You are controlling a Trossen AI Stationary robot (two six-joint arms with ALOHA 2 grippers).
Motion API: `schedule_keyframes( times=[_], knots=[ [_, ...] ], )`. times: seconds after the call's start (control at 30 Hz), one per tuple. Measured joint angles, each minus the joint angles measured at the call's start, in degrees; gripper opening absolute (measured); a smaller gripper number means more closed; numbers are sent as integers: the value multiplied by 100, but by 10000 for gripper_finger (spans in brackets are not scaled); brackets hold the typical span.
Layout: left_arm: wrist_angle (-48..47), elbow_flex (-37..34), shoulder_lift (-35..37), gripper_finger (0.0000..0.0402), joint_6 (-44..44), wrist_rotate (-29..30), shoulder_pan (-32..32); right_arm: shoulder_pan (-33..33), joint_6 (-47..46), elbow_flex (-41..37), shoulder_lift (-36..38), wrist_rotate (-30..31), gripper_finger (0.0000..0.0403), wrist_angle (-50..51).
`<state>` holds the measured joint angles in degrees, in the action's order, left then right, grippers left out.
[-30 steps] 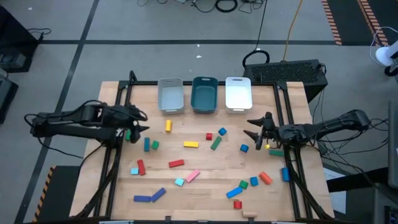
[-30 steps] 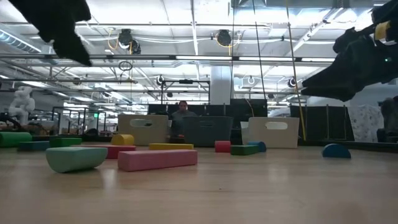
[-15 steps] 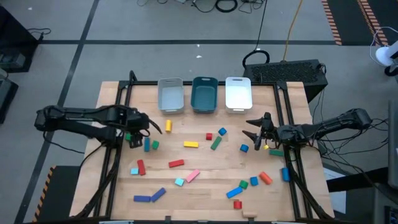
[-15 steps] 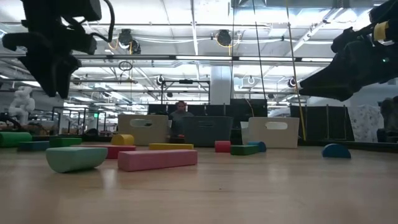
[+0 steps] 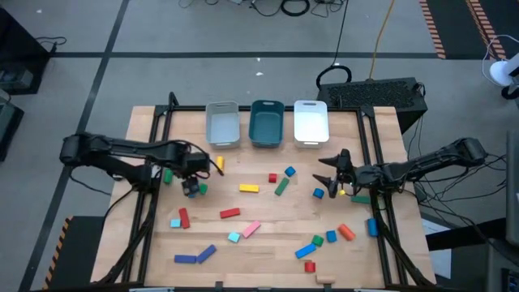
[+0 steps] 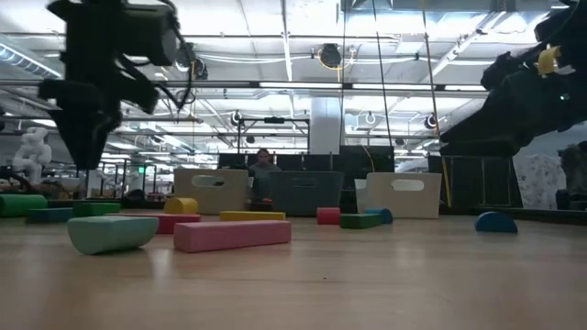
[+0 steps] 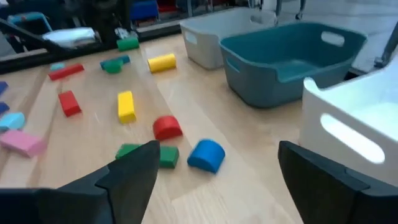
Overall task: Sort blocks by size
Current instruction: Put the green cylinder block into the gray bin
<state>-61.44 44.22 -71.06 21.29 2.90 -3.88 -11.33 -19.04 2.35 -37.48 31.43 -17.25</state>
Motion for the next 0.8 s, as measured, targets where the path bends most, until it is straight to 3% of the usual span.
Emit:
schedule_keyframes(
  times=[0.17,0.33,0.5,0.6,0.8],
  knots=[
    [-145,398,-644,247,-378,-314,42,-2,204,0,-93,-1,325,-499],
    [-1422,632,-1245,247,-832,45,85,-1,191,0,-135,-1,327,-488],
    [-1958,632,-1928,253,-1106,-109,68,0,173,0,-230,-1,327,-483],
    [-1913,630,-2222,281,-1572,-33,70,-1,150,0,-287,-7,327,-482],
    [-1661,630,-2505,375,-1971,678,64,-2,8,0,-444,-146,327,-416]
  ],
)
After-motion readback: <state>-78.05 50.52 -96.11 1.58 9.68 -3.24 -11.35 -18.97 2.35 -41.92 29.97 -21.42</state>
